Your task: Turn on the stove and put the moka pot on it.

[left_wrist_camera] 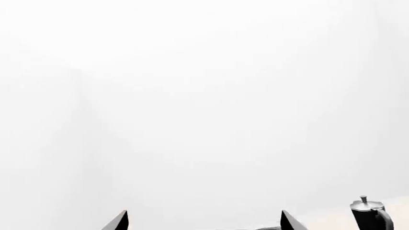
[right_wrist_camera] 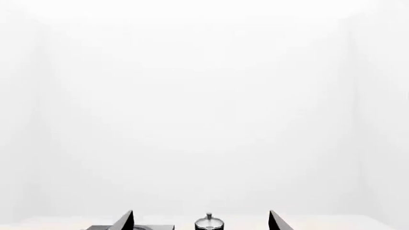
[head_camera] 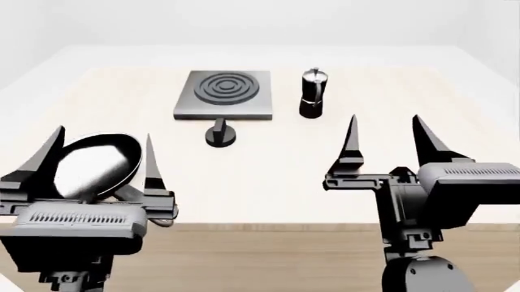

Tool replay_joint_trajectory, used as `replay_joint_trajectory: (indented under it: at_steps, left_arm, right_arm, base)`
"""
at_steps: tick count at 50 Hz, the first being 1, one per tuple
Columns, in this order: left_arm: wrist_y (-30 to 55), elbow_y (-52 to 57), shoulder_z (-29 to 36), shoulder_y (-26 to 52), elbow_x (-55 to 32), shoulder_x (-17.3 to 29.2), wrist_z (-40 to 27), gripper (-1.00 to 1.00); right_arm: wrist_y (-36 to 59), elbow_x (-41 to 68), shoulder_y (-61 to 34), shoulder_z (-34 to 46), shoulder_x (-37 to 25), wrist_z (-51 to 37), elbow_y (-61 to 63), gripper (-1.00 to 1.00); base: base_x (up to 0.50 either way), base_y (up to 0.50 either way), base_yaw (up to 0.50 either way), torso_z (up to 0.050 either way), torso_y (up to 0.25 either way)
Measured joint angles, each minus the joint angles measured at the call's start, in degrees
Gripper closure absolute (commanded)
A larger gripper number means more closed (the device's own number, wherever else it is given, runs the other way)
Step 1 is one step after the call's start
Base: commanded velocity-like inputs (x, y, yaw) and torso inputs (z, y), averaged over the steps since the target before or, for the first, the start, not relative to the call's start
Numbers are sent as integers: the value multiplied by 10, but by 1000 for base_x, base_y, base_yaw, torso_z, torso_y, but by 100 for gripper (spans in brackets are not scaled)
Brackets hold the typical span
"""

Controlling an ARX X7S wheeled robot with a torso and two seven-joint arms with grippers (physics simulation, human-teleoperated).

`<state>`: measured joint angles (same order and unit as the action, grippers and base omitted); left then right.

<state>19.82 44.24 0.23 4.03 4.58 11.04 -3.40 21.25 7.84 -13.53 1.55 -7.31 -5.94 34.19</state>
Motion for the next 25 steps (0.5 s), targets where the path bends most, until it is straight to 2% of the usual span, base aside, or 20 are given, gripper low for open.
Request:
replay_joint_trajectory:
  at_steps: [11,25]
  left_arm:
    - [48,72,-12,17,-4,14,4,-100]
    - [77,105,-13,29,-12,23,5,-100]
  right_arm:
    - [51,13,-32,0,-12,-11,70,-100]
    - [71,24,-45,1,-20,-21,96,-100]
  base:
    - [0,0,0,50,0]
    - [0,0,0,50,0]
